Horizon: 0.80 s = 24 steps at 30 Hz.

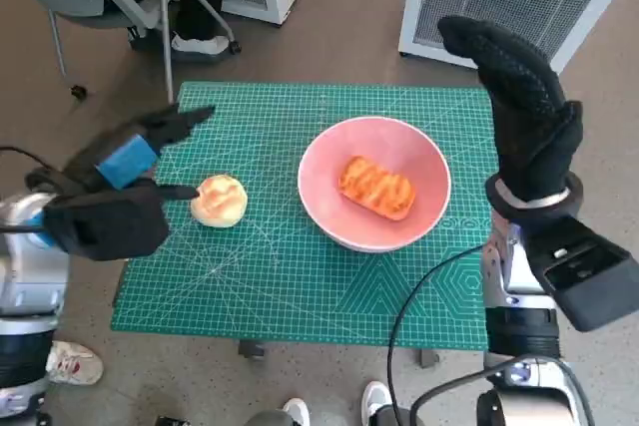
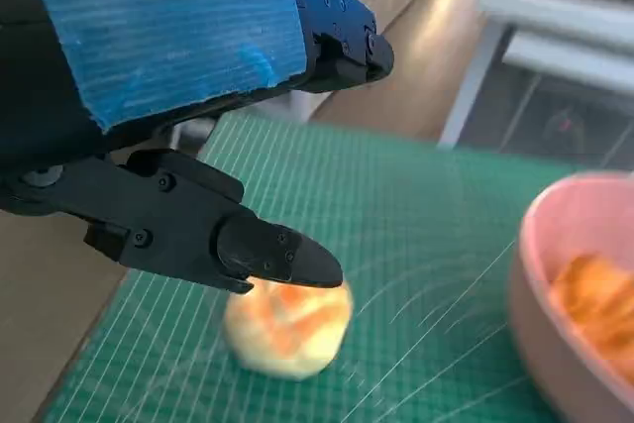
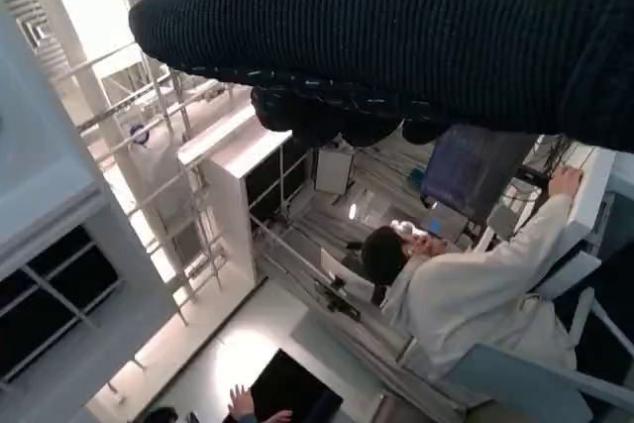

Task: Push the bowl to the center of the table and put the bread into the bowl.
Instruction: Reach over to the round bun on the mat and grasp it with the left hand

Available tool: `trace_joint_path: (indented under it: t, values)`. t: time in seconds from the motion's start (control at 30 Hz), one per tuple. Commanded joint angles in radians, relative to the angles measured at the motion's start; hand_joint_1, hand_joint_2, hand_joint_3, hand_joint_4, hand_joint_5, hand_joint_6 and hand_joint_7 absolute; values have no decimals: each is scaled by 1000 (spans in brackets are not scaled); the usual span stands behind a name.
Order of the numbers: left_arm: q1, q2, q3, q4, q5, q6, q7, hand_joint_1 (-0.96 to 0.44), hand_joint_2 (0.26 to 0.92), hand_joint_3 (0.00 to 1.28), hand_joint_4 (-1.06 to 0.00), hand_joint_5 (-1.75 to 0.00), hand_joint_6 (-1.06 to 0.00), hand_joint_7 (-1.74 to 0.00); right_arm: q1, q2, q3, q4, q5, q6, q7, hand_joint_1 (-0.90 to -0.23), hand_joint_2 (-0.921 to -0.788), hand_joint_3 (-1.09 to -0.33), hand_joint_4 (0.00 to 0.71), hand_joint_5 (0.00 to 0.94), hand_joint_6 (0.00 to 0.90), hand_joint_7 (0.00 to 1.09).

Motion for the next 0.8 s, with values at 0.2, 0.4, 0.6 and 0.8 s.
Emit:
trace_joint_path:
  t: [0.2, 0.4, 0.6, 0.8]
  values:
    - [-31, -31, -92, 108, 52, 20, 7, -330, 890, 0, -239, -19, -363, -59, -1, -13, -2, 20, 3, -6, 22, -565, -921, -854, -1, 496, -1, 663]
    - [-59, -57, -151, 185, 88, 32, 5, -296, 889, 0, -293, -29, -389, -68, 2, -15, -3, 8, -4, -4, 15, -563, -921, -859, -1, 498, -1, 664]
    - [-91, -75, -198, 272, 120, 27, 18, -276, 892, 1, -376, -46, -436, -90, 0, -18, -6, 14, -14, -10, 9, -563, -921, -861, -1, 497, -1, 664]
    - [-112, -96, -229, 344, 138, 24, 35, -244, 896, 2, -511, -56, -522, -135, 2, -18, -6, 14, -20, -13, 4, -563, -921, -859, -1, 497, -1, 664]
